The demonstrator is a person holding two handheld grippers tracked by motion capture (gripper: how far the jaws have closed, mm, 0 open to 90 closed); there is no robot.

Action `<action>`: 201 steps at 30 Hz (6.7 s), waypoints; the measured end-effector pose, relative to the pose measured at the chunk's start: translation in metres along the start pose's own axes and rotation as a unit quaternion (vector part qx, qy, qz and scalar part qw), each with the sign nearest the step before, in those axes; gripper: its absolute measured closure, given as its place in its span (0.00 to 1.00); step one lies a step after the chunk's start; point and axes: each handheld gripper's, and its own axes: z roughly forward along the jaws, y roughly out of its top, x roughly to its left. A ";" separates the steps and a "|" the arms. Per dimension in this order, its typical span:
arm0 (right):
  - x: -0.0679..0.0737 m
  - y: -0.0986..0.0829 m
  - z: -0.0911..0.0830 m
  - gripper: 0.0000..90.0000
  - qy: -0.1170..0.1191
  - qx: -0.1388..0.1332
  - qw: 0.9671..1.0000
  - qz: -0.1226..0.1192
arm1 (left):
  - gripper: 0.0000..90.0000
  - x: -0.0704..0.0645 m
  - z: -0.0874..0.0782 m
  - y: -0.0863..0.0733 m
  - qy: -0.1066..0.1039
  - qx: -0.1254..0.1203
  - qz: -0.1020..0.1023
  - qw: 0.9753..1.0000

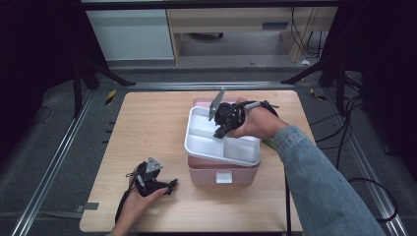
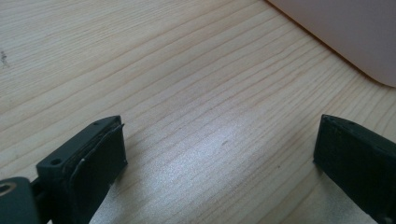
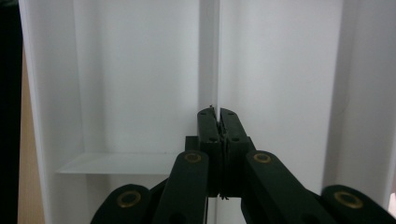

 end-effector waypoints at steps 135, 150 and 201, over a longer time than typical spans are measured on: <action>-0.078 -0.222 0.013 0.09 -0.117 0.043 0.948 0.293 | 0.01 -0.001 0.000 0.000 0.005 0.000 0.000 1.000; -0.087 -0.225 0.033 0.10 -0.091 0.078 0.946 0.300 | 0.01 -0.001 0.000 0.000 0.005 -0.001 0.000 1.000; -0.045 -0.171 -0.079 0.19 -0.151 0.017 0.960 0.236 | 0.01 -0.001 0.000 0.000 0.006 -0.002 -0.002 1.000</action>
